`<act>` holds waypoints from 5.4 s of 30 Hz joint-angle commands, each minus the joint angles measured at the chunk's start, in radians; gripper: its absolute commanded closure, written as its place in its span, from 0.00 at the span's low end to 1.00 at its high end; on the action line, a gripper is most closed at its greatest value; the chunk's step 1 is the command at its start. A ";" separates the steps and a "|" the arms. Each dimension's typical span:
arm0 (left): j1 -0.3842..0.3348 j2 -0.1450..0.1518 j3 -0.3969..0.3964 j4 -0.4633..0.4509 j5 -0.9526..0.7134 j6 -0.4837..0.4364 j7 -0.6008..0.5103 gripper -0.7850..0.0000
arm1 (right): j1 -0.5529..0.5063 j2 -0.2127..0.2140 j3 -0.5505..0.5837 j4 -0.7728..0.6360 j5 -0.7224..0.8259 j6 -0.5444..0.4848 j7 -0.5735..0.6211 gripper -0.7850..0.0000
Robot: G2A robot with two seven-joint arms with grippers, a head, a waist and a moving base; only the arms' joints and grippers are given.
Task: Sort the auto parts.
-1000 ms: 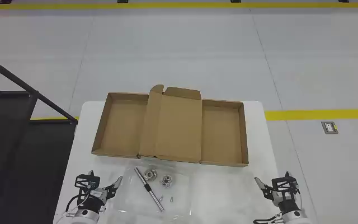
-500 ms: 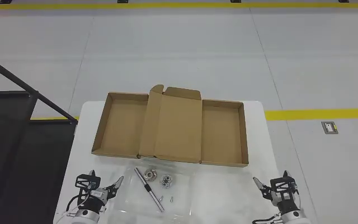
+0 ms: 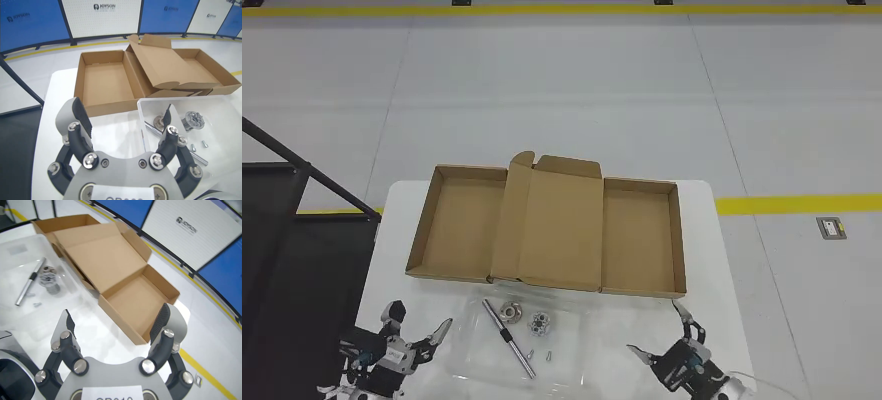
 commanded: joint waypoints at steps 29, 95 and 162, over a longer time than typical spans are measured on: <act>-0.001 0.009 -0.047 0.035 -0.033 -0.215 0.054 0.00 | 0.500 -0.056 -0.462 0.141 -0.074 -0.365 0.327 0.00; 0.014 0.008 -0.035 0.023 0.019 -0.225 0.093 0.00 | 1.080 -0.351 -0.901 0.802 0.170 -0.368 0.777 1.00; 0.014 0.008 -0.035 0.023 0.019 -0.225 0.093 0.00 | 1.242 -0.257 -0.334 1.244 0.390 0.087 0.705 0.52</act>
